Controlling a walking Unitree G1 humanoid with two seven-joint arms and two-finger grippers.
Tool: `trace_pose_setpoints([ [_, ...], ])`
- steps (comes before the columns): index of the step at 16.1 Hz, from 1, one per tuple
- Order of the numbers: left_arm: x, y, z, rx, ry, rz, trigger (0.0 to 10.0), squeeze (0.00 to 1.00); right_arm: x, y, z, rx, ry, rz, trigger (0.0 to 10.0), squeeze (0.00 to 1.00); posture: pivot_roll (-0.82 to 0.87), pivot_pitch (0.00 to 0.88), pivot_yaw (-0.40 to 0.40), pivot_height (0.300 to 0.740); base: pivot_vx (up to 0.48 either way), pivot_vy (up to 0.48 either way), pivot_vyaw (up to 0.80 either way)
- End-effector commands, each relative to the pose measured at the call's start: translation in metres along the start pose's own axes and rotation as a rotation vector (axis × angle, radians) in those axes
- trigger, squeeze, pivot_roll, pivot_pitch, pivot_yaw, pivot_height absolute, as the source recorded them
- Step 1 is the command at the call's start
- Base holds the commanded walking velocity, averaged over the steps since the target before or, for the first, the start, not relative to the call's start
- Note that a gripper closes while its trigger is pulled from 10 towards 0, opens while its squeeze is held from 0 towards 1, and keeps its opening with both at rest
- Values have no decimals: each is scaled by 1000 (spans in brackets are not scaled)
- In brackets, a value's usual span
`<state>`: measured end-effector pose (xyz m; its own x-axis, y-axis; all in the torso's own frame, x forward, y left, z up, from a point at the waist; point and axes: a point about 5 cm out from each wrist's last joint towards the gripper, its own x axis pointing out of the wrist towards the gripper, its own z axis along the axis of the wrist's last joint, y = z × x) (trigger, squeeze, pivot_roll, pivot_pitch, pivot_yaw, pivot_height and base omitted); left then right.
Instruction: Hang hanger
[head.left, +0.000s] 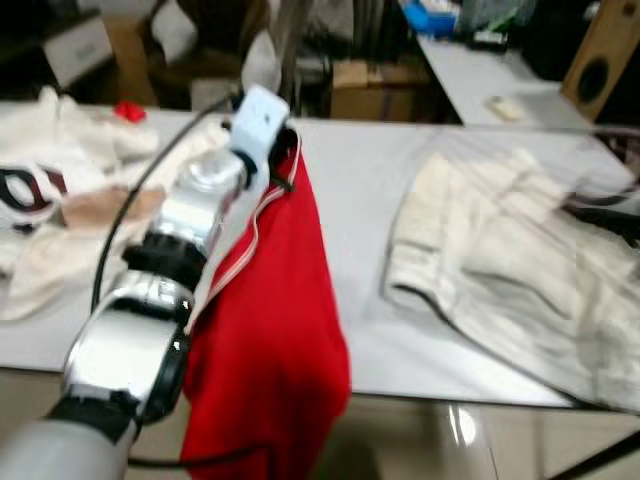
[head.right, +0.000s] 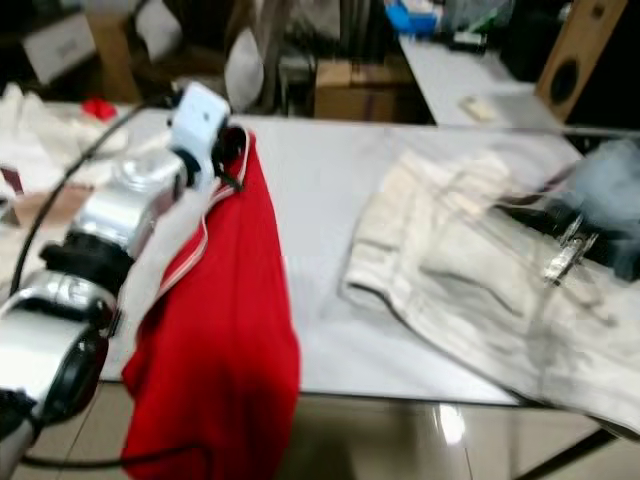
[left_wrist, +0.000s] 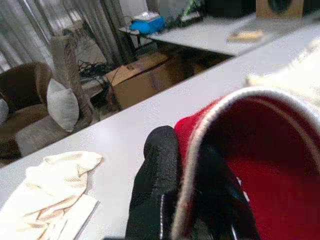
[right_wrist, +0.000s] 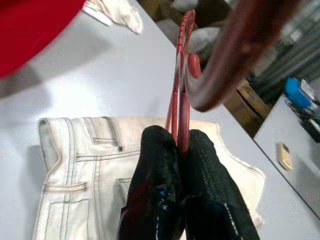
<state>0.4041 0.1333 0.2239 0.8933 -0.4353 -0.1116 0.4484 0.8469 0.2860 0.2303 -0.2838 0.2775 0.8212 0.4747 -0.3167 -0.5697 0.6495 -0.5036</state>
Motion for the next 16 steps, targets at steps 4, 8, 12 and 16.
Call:
trace_pose_setpoints([
  [4,-18,2,12,-125,-136,-42,10000,0,16,26,1,58,-105,55,10000,0,-109,0,5,740,0,0,0],
  [8,-7,15,-1,-7,-36,30,10000,0,-4,39,20,80,-239,311,10000,0,-92,0,-6,740,0,0,0],
  [12,3,4,31,-97,-131,-53,10000,0,-4,56,22,67,-208,464,10000,0,-99,0,-1,740,0,0,0],
  [16,5,-27,100,-173,-346,-290,10000,0,23,75,9,75,-109,528,10000,0,-96,0,0,740,0,0,0],
])
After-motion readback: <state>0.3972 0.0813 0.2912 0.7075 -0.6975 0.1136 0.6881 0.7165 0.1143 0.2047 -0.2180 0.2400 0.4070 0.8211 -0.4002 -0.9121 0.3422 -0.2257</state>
